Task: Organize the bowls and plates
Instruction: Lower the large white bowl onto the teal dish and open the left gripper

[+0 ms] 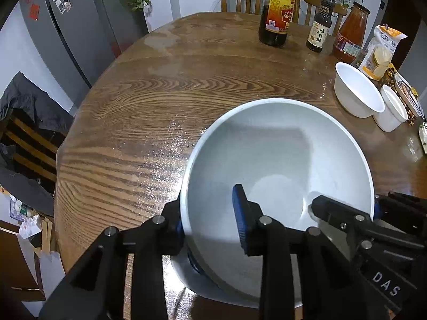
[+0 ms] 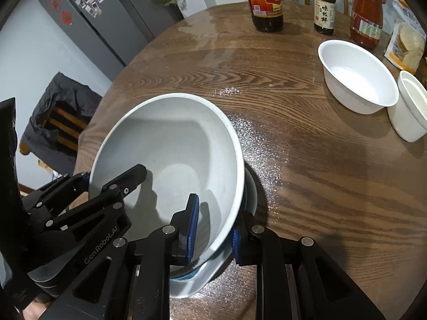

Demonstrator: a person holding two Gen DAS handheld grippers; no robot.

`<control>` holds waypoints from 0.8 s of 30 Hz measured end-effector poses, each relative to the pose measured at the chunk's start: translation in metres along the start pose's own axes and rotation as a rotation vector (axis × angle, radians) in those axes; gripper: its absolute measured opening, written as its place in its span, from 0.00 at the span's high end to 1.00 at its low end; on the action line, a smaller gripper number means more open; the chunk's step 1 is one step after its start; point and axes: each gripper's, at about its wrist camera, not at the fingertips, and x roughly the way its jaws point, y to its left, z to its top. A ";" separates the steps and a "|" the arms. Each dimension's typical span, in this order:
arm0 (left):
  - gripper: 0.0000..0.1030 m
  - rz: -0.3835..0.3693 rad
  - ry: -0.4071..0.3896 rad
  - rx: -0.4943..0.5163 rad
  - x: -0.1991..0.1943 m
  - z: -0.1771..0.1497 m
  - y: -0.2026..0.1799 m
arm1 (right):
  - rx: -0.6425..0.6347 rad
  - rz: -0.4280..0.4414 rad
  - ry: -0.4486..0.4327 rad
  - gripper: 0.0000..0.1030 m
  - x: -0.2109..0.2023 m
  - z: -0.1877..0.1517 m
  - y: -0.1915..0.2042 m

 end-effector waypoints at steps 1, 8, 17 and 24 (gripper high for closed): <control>0.70 0.001 -0.002 0.002 0.000 0.000 0.000 | 0.001 -0.001 -0.001 0.78 -0.001 0.000 -0.001; 0.71 0.013 -0.019 0.009 -0.003 -0.001 -0.001 | -0.006 -0.021 -0.019 0.78 -0.007 -0.001 0.001; 0.64 0.014 -0.043 -0.004 -0.013 -0.001 0.004 | -0.007 -0.039 -0.054 0.78 -0.019 -0.003 0.000; 0.44 0.033 -0.081 -0.009 -0.024 -0.003 0.007 | 0.005 -0.020 -0.085 0.76 -0.028 -0.005 -0.004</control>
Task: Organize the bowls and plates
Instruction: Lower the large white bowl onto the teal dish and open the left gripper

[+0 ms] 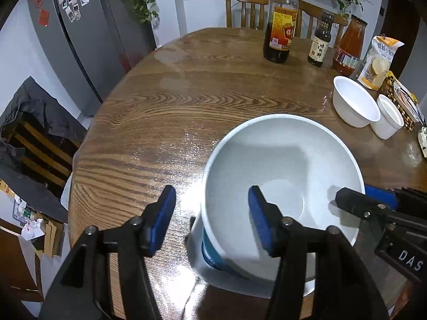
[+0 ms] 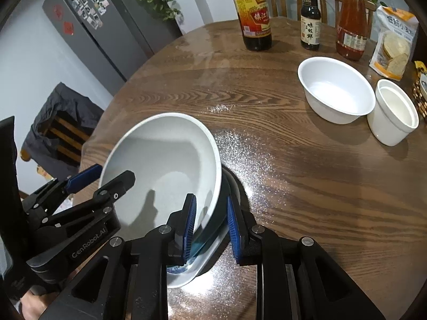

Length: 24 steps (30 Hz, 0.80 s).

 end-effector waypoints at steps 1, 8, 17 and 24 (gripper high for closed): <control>0.43 0.004 -0.005 0.003 -0.001 0.000 0.000 | 0.000 -0.001 -0.007 0.73 -0.002 0.000 0.000; 0.21 0.022 -0.042 0.005 -0.015 -0.002 -0.002 | 0.014 0.009 -0.043 0.42 -0.015 -0.002 -0.007; 0.01 0.016 -0.060 -0.022 -0.030 0.000 -0.011 | 0.073 0.038 -0.075 0.40 -0.032 -0.005 -0.026; 0.01 0.003 -0.047 -0.033 -0.031 0.001 -0.025 | 0.107 0.046 -0.091 0.40 -0.045 -0.009 -0.048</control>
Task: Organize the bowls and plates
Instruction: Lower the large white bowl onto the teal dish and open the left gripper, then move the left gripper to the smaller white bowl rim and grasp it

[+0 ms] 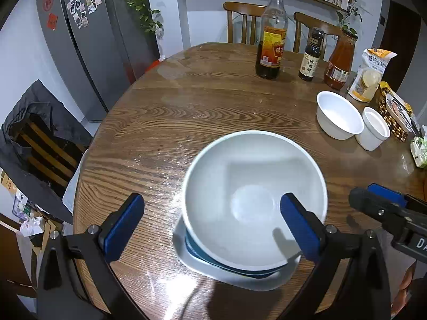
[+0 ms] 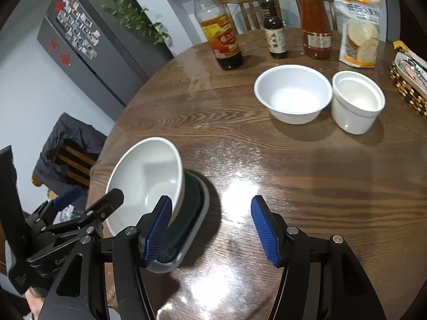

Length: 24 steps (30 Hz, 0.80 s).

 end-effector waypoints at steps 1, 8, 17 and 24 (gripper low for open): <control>0.01 -0.002 0.004 -0.001 0.000 0.000 -0.003 | -0.002 0.002 -0.004 0.40 -0.003 -0.001 -0.003; 0.01 -0.013 0.013 0.011 -0.001 0.003 -0.030 | -0.015 0.014 -0.044 0.39 -0.029 -0.003 -0.026; 0.01 -0.038 -0.021 0.039 -0.017 0.011 -0.068 | 0.020 -0.003 -0.070 0.39 -0.054 -0.005 -0.067; 0.01 -0.064 -0.019 0.046 -0.012 0.030 -0.098 | 0.058 -0.025 -0.105 0.39 -0.076 -0.003 -0.098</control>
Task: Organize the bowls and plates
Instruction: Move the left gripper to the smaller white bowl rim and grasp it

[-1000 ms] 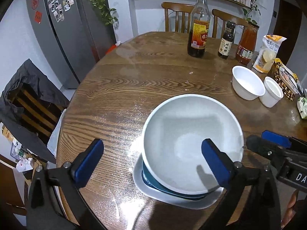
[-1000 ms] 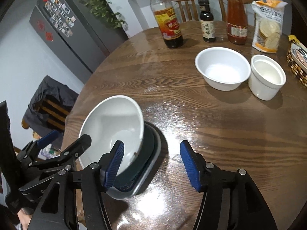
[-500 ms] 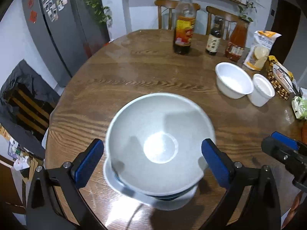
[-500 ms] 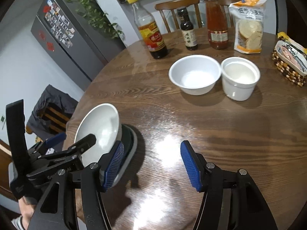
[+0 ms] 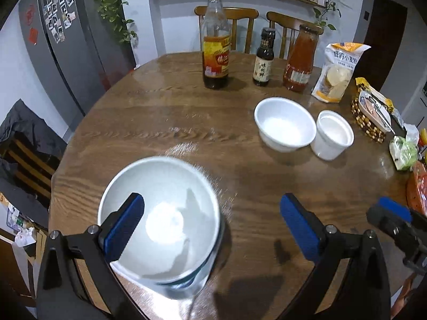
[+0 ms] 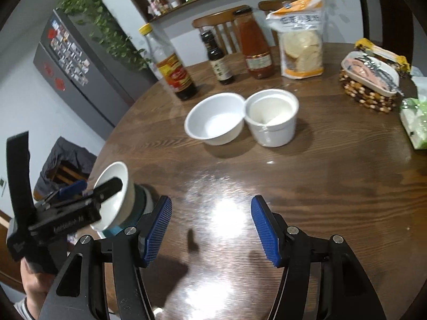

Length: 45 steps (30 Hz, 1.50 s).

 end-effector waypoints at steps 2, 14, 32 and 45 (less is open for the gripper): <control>0.01 0.001 -0.001 -0.001 0.005 0.010 -0.009 | 0.007 -0.005 -0.011 0.39 -0.006 0.001 -0.009; 0.02 -0.013 0.108 -0.055 0.086 0.071 -0.053 | 0.057 -0.047 -0.019 0.39 -0.017 0.014 -0.066; 0.83 -0.065 0.277 -0.052 0.159 0.078 -0.066 | 0.058 -0.036 0.047 0.39 0.018 0.028 -0.088; 0.83 -0.155 0.309 0.049 0.120 0.024 -0.070 | 0.039 -0.035 0.123 0.39 0.055 0.032 -0.065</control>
